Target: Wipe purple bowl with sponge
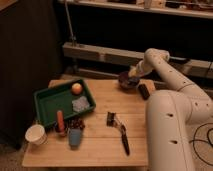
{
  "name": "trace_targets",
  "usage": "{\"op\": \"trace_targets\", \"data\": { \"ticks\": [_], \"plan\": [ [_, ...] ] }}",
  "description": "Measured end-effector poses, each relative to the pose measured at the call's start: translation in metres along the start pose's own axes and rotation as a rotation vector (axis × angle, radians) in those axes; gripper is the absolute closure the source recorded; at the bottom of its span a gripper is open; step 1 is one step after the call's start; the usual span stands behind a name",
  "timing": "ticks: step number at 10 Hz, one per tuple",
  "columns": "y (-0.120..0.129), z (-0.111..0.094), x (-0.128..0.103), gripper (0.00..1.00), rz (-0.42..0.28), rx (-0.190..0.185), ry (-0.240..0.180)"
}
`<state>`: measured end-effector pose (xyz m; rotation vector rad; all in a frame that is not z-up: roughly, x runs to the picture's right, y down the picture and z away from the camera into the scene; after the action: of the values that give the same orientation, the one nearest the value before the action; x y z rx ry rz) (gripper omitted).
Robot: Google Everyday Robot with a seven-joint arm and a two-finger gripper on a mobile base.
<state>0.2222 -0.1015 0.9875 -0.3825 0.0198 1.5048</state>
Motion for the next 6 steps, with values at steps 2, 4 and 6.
{"op": "trace_targets", "data": {
  "ticks": [2, 4, 6],
  "plan": [
    [0.003, 0.005, -0.003, 1.00, 0.003, -0.004, 0.007],
    [0.008, 0.009, -0.004, 1.00, 0.002, -0.013, 0.015],
    [0.018, 0.014, -0.003, 1.00, -0.007, -0.029, 0.026]
  ]
}}
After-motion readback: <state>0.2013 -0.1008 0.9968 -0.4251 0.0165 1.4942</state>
